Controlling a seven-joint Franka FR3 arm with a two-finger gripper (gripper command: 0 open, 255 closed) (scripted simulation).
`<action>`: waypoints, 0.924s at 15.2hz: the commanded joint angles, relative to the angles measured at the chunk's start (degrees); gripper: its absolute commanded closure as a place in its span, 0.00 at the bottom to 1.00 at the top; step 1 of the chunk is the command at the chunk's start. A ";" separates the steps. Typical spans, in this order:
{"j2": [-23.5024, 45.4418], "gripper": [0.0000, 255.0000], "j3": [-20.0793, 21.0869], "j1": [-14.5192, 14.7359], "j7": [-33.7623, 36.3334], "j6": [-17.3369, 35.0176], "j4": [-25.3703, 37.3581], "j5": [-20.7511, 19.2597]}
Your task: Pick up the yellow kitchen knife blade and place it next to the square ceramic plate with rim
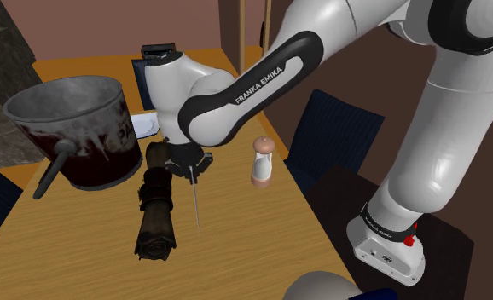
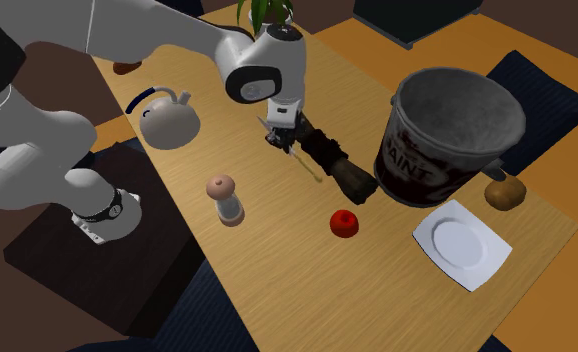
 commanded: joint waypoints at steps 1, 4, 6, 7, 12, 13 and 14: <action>-0.95 1.00 0.22 -0.19 -0.55 -1.26 0.52 0.84; -2.26 1.00 0.44 -0.46 -1.37 -3.32 1.60 1.98; -1.71 1.00 -0.13 -1.06 -2.45 -3.66 2.43 1.68; -0.96 1.00 -0.71 -1.63 -3.42 -3.77 3.19 1.23; 3.46 1.00 -3.51 -4.14 -7.98 -4.75 8.04 -1.16; 4.46 1.00 -4.06 -4.58 -8.84 -5.03 9.22 -1.64; 5.51 1.00 -4.60 -4.98 -9.70 -5.34 10.48 -2.13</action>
